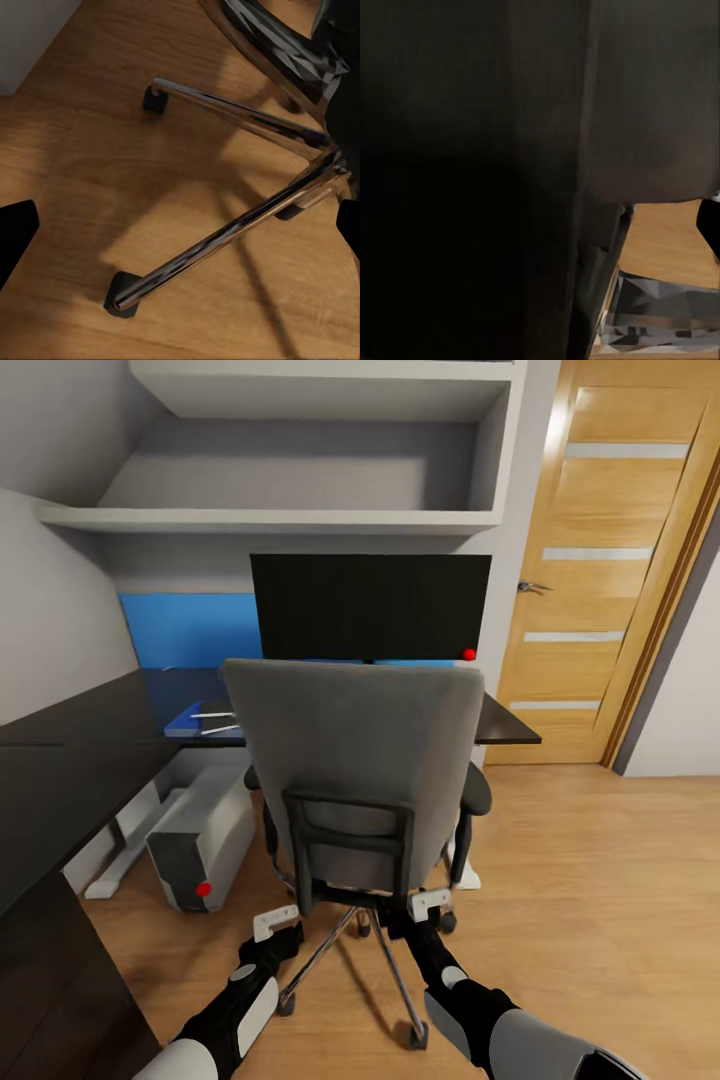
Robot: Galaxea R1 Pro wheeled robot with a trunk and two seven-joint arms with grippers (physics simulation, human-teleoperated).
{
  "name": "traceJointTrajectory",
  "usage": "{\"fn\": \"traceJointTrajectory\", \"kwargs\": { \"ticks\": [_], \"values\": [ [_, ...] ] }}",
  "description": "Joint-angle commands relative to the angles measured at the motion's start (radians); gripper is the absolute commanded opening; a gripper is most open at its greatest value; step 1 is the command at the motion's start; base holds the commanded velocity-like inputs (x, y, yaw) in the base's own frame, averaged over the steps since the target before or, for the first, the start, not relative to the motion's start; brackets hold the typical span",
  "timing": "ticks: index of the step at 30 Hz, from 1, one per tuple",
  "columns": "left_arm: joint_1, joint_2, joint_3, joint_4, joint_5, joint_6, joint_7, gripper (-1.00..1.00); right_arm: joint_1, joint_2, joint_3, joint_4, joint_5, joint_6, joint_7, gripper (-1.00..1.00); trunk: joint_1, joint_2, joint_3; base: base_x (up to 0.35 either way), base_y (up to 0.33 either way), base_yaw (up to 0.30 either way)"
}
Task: In the bedroom, organize the workspace by keeping the computer under the desk, ensuring the monitor is on the desk, placing the keyboard on the desk next to the monitor, placing the mouse on the desk next to the keyboard, moving the folder from the swivel chair onto the desk next to the mouse, stacking the notebook on top of the folder with the pen on top of the notebook, and positioning the swivel chair next to the desk.
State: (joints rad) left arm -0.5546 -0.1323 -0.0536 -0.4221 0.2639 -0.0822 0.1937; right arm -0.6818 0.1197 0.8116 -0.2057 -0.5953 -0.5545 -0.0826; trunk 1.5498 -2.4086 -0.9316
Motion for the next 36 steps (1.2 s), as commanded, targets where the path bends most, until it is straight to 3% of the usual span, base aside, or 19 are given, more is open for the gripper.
{"fn": "traceJointTrajectory", "kwargs": {
  "ticks": [1,10,18,36],
  "values": [
    [-0.001,0.000,-0.006,0.000,0.008,-0.004,0.005,1.00,-0.001,0.000,0.009,0.001,-0.001,-0.002,-0.008,1.00,0.000,0.000,-0.001,0.303,0.000,0.000],
    [-0.001,0.000,-0.006,0.000,0.008,-0.004,0.006,1.00,-0.001,0.000,0.009,0.001,-0.001,-0.002,-0.009,1.00,0.000,0.000,-0.001,0.269,0.000,0.000],
    [-0.001,0.000,-0.006,0.000,0.008,-0.005,0.006,1.00,-0.001,0.000,0.009,0.001,-0.001,-0.002,-0.008,1.00,0.000,0.000,-0.001,0.059,0.000,0.000],
    [-0.001,0.000,-0.006,0.000,0.007,-0.005,0.004,1.00,-0.001,0.000,0.009,0.001,-0.001,-0.002,-0.008,1.00,0.000,0.000,-0.001,-0.148,-0.088,0.000]
  ]
}}
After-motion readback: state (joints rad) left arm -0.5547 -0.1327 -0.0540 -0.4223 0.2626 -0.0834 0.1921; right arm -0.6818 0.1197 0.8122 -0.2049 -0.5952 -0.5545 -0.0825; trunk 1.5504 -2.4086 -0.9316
